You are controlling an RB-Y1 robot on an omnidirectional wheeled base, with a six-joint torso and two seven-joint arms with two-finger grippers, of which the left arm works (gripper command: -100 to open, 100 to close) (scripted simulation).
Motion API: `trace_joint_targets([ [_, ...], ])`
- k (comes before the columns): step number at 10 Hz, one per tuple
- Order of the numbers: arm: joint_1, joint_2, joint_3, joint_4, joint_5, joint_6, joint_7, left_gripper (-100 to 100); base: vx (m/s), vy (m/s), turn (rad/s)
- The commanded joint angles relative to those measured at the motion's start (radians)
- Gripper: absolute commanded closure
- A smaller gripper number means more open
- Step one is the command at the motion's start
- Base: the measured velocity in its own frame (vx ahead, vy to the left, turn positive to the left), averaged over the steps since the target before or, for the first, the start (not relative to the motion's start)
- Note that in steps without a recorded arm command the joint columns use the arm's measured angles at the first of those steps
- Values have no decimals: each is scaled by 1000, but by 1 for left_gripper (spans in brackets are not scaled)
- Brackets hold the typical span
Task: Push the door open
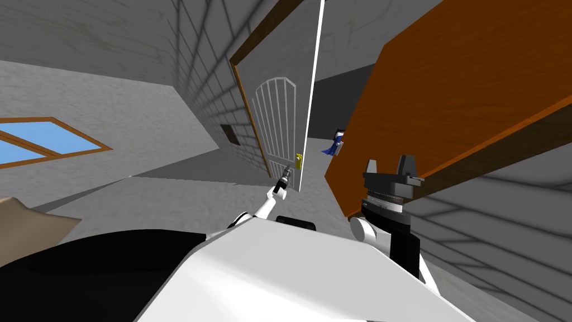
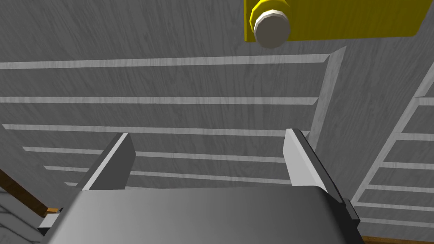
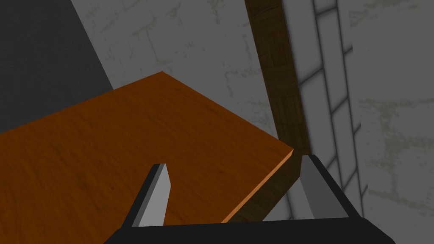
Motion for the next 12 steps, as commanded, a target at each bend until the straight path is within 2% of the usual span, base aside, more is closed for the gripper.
trace_joint_targets([
  [1, -26, -9, -6, 44, 6, 2, 0, -100, 76, 70, -55],
  [5, -82, -27, -21, 141, 20, 0, 5, -100, 76, 62, -54],
  [9, -126, -46, -32, 219, 31, -1, 8, -100, 67, 66, -43],
  [11, -158, -62, -41, 274, 39, -2, 10, -100, 82, 64, -62],
  [12, -164, -65, -42, 284, 40, -2, 11, -100, 66, 71, -32],
])
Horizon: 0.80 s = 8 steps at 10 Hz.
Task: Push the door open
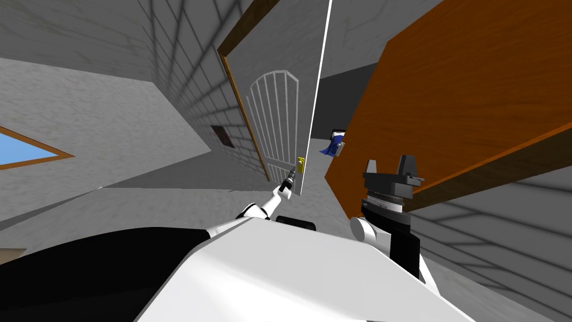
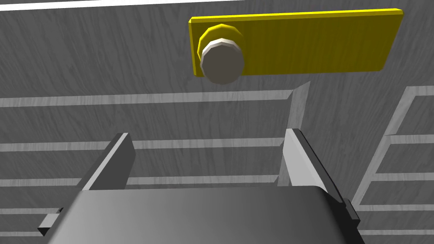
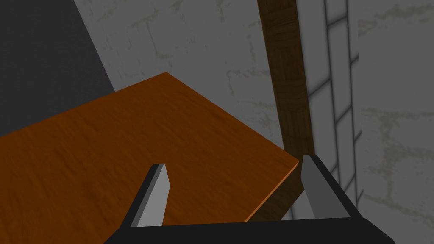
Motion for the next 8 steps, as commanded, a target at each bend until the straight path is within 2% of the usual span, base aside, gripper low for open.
trace_joint_targets([
  [1, -17, -10, -6, 32, 5, -1, 3, -100, 75, 59, -39],
  [2, -13, -7, -3, 22, 3, -1, 1, -100, 36, 26, -11],
  [3, -15, 25, -1, 26, 4, -2, 1, -100, 87, -25, -22],
  [5, -15, 25, -1, 26, 4, -2, 1, -100, 70, -25, -2],
  [6, -16, 50, 3, 29, 5, -3, 1, -100, 122, -50, -36],
  [8, -16, 56, 6, 31, 6, -4, 1, -100, 194, -46, -18],
])
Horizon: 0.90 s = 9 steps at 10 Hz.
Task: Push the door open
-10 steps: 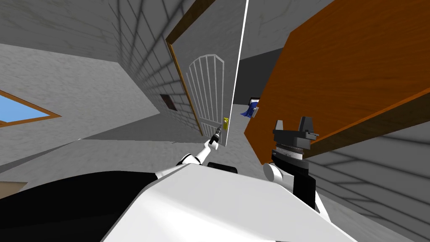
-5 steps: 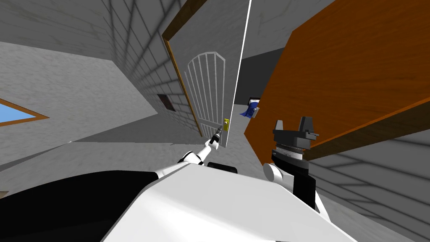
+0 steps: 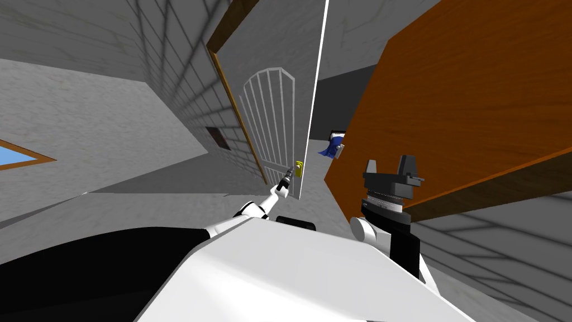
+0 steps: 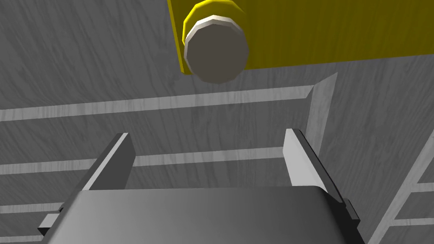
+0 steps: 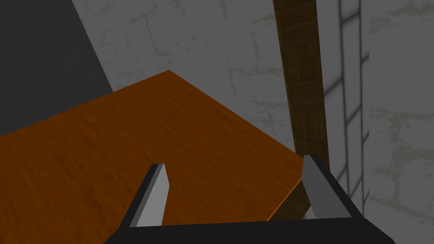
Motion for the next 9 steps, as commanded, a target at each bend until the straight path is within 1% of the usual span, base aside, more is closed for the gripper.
trace_joint_targets([
  [1, -1, 0, 3, 3, 1, -3, 1, -100, 204, -62, -29],
  [2, -1, -8, 4, 5, 1, -3, 0, -100, 187, -82, -18],
  [3, -2, -21, 6, 6, 2, -4, 0, -100, 173, -86, -15],
  [4, -2, -42, 8, 7, 2, -4, 0, -100, 189, -66, -20],
  [5, -11, -30, 7, 21, 3, -9, 3, -100, 88, -27, -2],
  [6, -11, -30, 7, 21, 3, -9, 3, 100, -11, 1, 7],
  [9, -11, -30, 7, 21, 3, -9, 3, 100, -12, 6, -10],
])
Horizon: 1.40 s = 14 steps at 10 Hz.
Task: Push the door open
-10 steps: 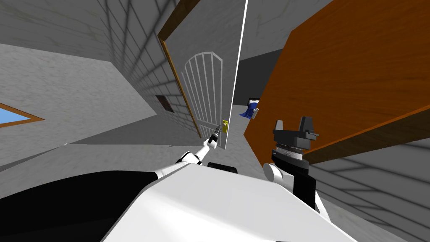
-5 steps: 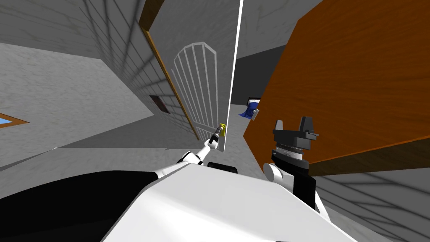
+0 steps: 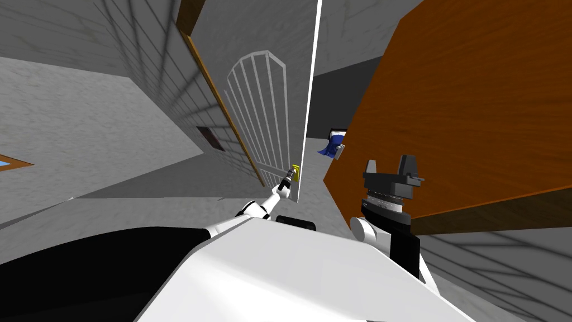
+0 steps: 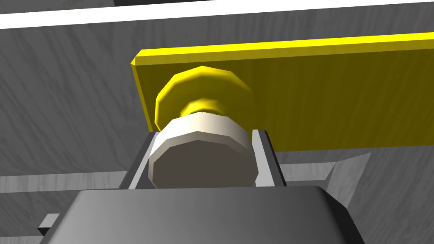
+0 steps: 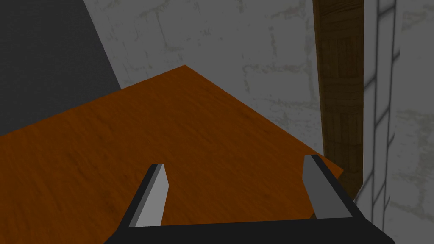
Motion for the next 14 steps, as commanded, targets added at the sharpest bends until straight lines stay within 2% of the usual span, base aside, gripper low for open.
trace_joint_targets([
  [1, 7, 0, -1, 4, 0, 1, 0, 100, 0, 0, 0],
  [2, 7, 0, -1, 4, 0, 1, 0, 100, 0, 0, 0],
  [3, 0, 11, 11, 2, 3, -1, -5, 100, 106, -44, 16],
  [6, -1, 27, 30, 4, 8, -2, -15, 100, 151, -98, 45],
  [8, -1, 30, 36, 5, 9, -2, -18, 100, 129, -92, 42],
  [9, -2, 40, 52, 8, 14, -3, -26, 100, 132, -66, 76],
  [10, -2, 40, 52, 8, 14, -3, -26, 100, 137, -68, 101],
  [11, -2, 49, 70, 10, 18, -5, -35, 100, 183, -93, 125],
  [12, -1, 53, 62, 10, 18, -2, -33, -100, -36, -67, 58],
  [14, 0, 56, 60, 9, 18, -1, -32, -100, -161, 24, -9],
])
